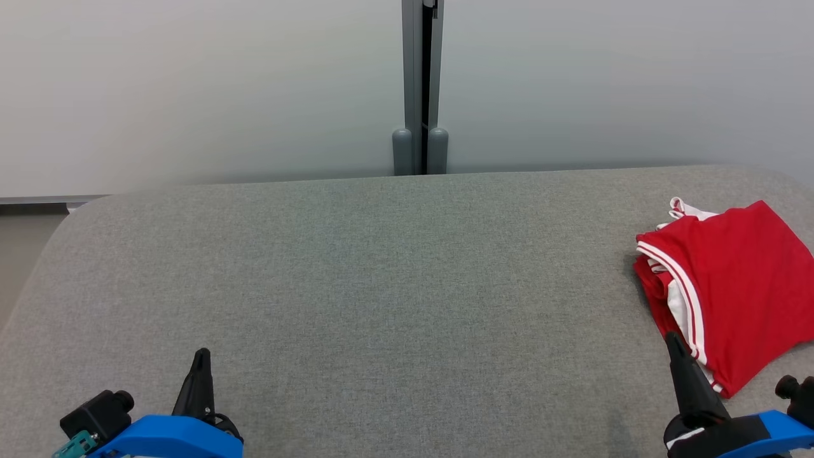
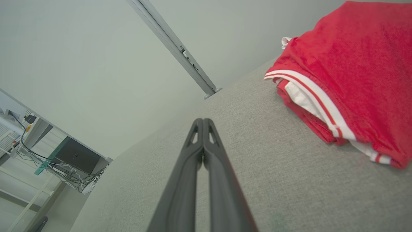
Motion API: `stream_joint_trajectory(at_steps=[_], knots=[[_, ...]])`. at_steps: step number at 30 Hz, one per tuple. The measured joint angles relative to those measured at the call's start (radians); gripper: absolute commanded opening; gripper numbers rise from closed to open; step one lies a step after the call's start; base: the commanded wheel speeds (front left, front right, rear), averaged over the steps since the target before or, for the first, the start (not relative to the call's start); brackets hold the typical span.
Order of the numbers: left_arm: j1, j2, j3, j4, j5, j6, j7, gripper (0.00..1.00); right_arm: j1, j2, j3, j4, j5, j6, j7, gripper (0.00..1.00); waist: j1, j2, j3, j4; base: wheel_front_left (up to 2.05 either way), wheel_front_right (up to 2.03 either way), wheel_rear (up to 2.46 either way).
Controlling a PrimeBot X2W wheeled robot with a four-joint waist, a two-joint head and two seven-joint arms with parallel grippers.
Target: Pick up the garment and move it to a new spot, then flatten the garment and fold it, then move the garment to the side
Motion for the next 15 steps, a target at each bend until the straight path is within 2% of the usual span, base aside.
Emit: stream_joint_trajectory(at_steps=[15], knots=[[-0.022, -0.038, 0.068, -0.001, -0.162, -0.034, 0.051, 0.0, -0.042, -0.002, -0.001, 0.047, 0.204, 0.0, 0.01, 0.0, 0.0, 0.0, 0.003, -0.003, 0.0, 0.0, 0.0]])
